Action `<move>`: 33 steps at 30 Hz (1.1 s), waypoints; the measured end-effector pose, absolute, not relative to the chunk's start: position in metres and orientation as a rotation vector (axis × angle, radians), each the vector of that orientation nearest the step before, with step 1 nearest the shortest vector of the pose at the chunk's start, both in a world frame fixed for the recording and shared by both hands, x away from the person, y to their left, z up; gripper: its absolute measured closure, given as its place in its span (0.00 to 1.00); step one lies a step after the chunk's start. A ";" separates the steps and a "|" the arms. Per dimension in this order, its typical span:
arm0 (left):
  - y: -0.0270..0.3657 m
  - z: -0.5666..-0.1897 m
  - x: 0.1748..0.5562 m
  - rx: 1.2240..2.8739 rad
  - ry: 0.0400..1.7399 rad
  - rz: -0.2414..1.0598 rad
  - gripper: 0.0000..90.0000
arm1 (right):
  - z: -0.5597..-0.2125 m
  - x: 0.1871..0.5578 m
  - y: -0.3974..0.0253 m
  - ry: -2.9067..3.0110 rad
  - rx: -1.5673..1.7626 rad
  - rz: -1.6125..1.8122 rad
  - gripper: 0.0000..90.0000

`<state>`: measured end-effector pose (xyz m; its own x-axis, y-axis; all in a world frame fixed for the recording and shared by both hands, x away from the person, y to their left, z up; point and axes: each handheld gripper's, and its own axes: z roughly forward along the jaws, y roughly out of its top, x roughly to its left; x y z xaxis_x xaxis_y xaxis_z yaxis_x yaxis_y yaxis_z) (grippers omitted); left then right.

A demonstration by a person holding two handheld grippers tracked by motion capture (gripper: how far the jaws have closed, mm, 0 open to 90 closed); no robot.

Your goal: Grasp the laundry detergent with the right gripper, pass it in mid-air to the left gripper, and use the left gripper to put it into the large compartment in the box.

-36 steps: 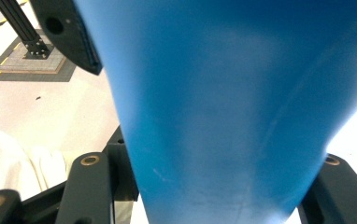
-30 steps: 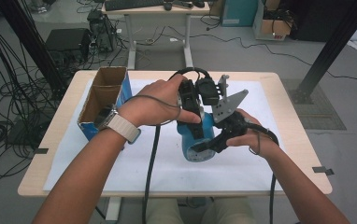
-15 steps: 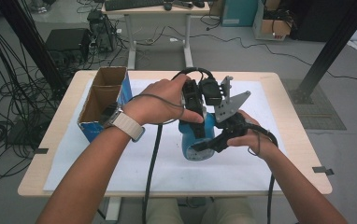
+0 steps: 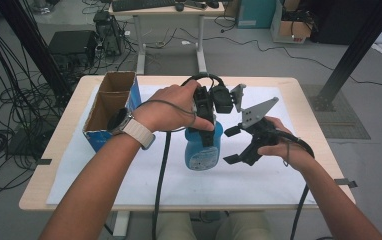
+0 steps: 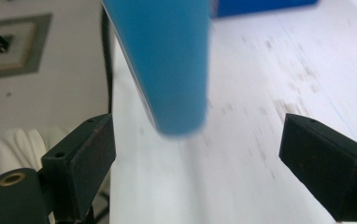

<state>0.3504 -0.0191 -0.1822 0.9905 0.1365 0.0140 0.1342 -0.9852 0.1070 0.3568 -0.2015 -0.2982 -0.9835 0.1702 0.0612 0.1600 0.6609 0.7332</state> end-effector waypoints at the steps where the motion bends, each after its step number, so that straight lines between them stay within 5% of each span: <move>1: -0.018 -0.182 0.351 3.031 0.202 0.035 0.42 | -0.298 0.357 -0.206 2.852 0.308 1.226 0.09; 15: 0.000 -0.147 0.360 3.052 0.354 0.076 0.42 | -0.300 0.367 -0.263 2.975 0.279 0.546 0.08; 33: 0.024 -0.073 0.378 3.000 0.638 0.191 0.42 | -0.275 0.368 -0.307 2.940 0.359 0.422 0.08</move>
